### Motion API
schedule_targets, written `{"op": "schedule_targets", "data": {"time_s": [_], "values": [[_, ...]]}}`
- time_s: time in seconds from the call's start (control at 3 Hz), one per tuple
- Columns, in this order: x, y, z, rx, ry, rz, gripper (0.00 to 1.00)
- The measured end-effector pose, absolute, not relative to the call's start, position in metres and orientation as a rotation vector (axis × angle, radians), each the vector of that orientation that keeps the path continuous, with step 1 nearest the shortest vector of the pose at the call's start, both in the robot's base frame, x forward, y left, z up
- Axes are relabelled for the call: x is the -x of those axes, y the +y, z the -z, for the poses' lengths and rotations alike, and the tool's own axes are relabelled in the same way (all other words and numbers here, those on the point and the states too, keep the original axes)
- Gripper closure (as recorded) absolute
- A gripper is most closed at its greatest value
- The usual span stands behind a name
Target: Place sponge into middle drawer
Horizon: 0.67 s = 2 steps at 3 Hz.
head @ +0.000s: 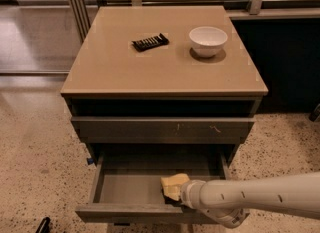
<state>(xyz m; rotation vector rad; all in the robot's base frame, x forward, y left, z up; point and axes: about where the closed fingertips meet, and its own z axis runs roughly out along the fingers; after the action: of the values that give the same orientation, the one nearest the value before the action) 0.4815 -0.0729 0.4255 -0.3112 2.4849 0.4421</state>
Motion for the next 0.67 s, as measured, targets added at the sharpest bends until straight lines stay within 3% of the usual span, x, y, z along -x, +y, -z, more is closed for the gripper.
{"op": "schedule_targets", "data": {"time_s": [0.67], "values": [[-0.4815,-0.0729,-0.4254,0.311,2.485,-0.442,0.52]]}}
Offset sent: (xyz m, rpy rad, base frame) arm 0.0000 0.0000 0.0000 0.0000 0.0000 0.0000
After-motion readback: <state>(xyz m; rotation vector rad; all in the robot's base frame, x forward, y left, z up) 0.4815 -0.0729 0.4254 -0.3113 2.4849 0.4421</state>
